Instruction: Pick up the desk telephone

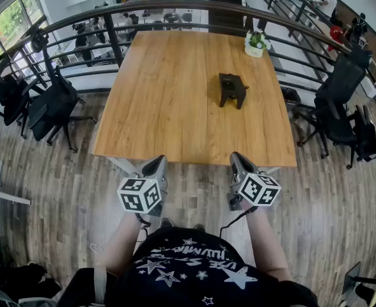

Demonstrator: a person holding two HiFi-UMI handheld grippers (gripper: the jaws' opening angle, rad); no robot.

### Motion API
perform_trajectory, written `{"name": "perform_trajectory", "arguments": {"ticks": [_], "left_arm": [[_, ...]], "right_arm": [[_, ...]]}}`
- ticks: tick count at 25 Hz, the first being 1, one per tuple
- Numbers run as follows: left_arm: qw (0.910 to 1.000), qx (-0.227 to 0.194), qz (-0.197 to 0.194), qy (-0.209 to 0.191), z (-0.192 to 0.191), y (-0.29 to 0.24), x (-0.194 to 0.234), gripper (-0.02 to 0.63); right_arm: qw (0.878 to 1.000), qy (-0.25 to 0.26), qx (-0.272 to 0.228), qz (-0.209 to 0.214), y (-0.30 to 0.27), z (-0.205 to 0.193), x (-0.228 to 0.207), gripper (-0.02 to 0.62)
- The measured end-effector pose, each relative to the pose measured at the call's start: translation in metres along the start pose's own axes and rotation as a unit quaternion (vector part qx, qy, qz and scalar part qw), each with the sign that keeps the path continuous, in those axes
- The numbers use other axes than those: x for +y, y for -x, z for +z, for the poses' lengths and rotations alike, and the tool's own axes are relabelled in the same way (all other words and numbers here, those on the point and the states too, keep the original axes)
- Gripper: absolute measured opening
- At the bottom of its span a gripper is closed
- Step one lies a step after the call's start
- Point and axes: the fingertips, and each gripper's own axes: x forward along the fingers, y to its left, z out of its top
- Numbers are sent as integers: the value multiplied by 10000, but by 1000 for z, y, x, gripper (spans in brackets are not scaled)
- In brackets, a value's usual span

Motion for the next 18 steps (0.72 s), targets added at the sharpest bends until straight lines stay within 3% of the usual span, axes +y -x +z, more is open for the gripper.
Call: {"name": "perform_trajectory", "arguments": {"ticks": [18], "left_arm": [[9995,293,-22,92,-30,-3,-32,2]], "right_arm": [[10000,1,53,0,32,-7,-25,-2]]}}
